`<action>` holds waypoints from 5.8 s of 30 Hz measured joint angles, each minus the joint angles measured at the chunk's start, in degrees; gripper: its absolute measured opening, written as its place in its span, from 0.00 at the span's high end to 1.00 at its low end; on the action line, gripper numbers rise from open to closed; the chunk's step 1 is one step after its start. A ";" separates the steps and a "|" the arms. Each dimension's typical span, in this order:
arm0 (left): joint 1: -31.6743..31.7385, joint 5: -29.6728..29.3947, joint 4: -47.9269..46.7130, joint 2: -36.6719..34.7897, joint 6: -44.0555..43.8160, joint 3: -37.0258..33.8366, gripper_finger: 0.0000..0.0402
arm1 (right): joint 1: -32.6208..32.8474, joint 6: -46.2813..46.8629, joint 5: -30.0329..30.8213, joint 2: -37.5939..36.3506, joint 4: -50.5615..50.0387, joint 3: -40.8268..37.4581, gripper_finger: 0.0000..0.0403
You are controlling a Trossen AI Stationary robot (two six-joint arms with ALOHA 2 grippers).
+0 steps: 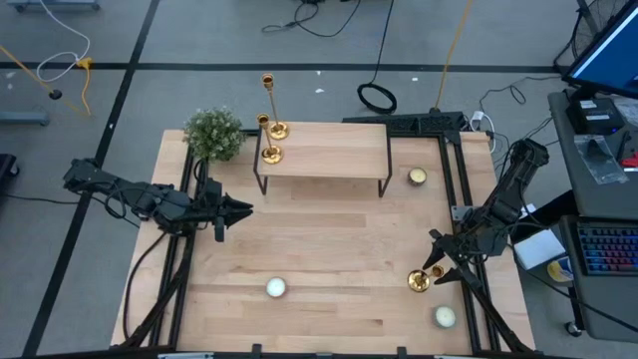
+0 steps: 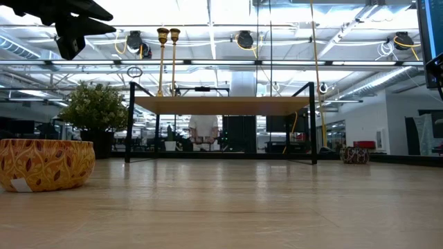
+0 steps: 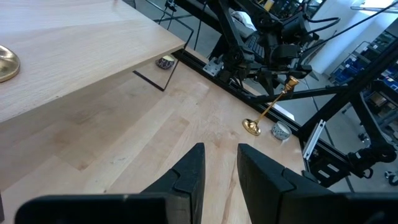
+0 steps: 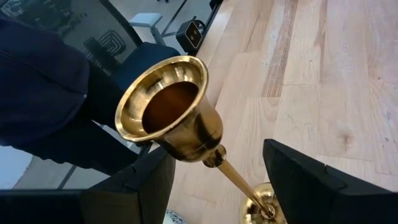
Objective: Pick & Place candle stick holders
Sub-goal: Put the gold candle holder on the shelf
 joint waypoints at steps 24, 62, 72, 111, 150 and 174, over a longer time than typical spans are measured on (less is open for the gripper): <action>0.01 -0.04 -0.01 0.01 -0.04 0.00 0.77 | -0.25 0.17 2.98 0.01 0.00 0.00 0.41; 0.01 -0.11 -0.01 0.00 -0.09 0.00 0.77 | -0.12 -1.49 1.42 0.00 0.39 0.00 0.41; 0.01 -0.13 -0.01 0.01 -0.09 0.00 0.77 | -0.12 -1.70 1.47 0.00 2.11 0.00 0.41; 0.00 -0.13 0.01 0.01 -0.07 0.00 0.77 | -0.10 -7.21 3.54 0.00 6.90 0.00 0.75; 0.01 -0.18 0.01 0.01 0.61 0.00 0.77 | -16.35 -40.95 25.81 0.09 57.61 0.00 0.77; 0.01 -2.13 2.99 0.01 9.35 0.00 0.77 | -34.75 -48.45 15.66 15.39 64.68 12.86 0.77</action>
